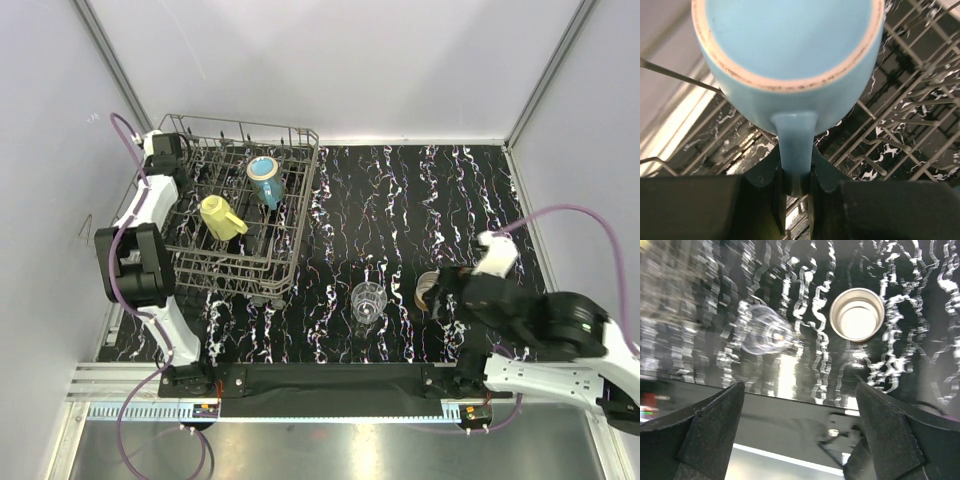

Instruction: Load the cups into the dish rack

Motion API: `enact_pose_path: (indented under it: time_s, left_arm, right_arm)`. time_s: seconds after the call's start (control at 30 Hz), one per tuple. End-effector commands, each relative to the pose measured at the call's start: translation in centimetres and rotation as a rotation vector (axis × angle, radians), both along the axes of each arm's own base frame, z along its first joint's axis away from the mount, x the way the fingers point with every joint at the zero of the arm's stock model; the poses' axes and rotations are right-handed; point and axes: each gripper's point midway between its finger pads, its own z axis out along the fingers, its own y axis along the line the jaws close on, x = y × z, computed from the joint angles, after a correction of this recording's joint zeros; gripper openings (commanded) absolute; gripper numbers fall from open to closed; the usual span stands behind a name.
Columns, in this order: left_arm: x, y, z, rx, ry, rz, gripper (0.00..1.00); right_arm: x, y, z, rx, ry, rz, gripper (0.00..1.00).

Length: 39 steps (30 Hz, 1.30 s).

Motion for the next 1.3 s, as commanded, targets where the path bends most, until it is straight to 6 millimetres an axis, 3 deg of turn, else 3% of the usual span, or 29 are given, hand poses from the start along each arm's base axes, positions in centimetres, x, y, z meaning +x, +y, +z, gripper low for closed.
enact_pose_path:
  time_s: [0.0, 0.17, 0.47, 0.63, 0.73, 0.87, 1.0, 1.13, 1.27]
  left_arm:
    - [3.4, 0.6, 4.4, -0.014, -0.192, 0.043, 0.00]
    - [3.6, 0.6, 3.4, -0.050, -0.179, 0.085, 0.00]
    - [3.4, 1.5, 0.5, -0.029, -0.072, 0.127, 0.00]
    - [2.9, 1.9, -0.6, -0.014, -0.010, 0.153, 0.20]
    - [2.7, 1.8, -1.3, -0.024, 0.016, 0.150, 0.24]
    - [2.1, 1.2, -2.0, -0.066, 0.028, 0.167, 0.41]
    - [1.6, 0.4, -2.3, -0.120, 0.014, 0.186, 0.54]
    - [0.4, -0.2, -1.6, -0.139, 0.048, 0.183, 0.71]
    - [-0.7, -0.7, 0.4, -0.137, 0.041, 0.172, 0.75]
  right_arm:
    - [1.1, 1.9, -0.3, -0.167, -0.005, 0.071, 0.99]
    - [2.1, 3.8, -0.2, -0.223, -0.033, 0.131, 1.00]
    - [3.1, 3.7, 1.6, -0.215, -0.113, 0.114, 1.00]
    - [3.5, 5.0, 1.3, -0.302, -0.106, 0.186, 1.00]
    - [4.1, 6.5, 1.4, -0.345, -0.116, 0.238, 1.00]
    - [4.6, 9.2, -0.4, -0.375, -0.078, 0.337, 1.00]
    - [5.7, 10.2, -2.8, -0.395, 0.019, 0.373, 1.00]
    - [6.6, 11.0, -4.0, -0.399, 0.076, 0.381, 1.00]
    - [7.4, 11.3, -5.0, -0.386, 0.157, 0.369, 1.00]
